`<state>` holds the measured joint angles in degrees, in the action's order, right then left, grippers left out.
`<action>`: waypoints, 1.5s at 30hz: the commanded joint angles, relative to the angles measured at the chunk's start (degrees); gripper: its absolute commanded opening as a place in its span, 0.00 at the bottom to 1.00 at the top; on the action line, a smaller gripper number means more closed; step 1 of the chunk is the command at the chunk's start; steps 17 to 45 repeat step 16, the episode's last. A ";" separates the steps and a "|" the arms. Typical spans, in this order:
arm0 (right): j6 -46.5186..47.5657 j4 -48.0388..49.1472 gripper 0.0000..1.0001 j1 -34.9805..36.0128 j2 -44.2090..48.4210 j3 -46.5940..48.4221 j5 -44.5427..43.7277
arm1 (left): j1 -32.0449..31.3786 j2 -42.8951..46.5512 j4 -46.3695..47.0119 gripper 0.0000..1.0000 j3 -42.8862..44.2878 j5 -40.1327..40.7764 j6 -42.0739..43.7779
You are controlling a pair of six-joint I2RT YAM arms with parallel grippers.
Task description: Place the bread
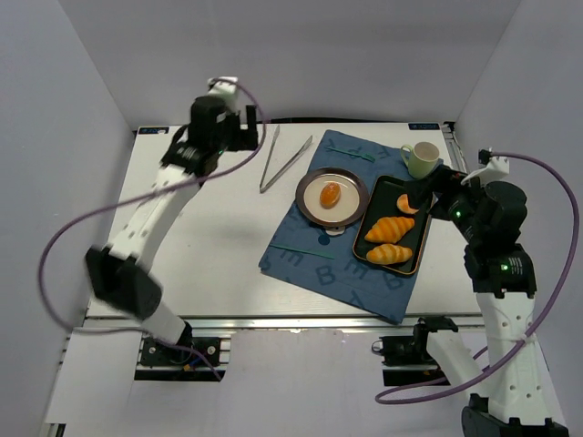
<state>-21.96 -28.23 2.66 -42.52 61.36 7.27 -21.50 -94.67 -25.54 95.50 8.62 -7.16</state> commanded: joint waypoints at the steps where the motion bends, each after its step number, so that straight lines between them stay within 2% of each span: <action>1: 0.95 -3.15 0.89 0.07 2.00 1.75 2.57 | -0.04 14.83 -1.97 0.98 -14.14 0.95 -8.90; 2: 0.86 -3.32 0.89 0.07 2.70 1.57 2.84 | -0.12 21.22 -2.06 0.98 -17.34 0.70 -10.14; 5: 1.21 -4.20 0.89 0.07 3.32 1.04 3.45 | -0.21 32.22 -1.62 0.98 -29.47 -0.97 -14.10; 8: 1.48 -4.64 0.89 0.07 3.67 0.95 4.07 | -0.21 38.67 -0.12 0.98 -37.82 0.24 -15.78; 14: -0.45 -5.16 0.89 0.07 4.03 1.04 5.04 | -0.21 38.42 -9.79 0.98 -31.09 3.86 -11.83; 45: -0.20 -5.52 0.89 0.07 3.85 1.13 5.03 | -0.21 39.56 -9.53 0.98 -31.69 3.94 -12.09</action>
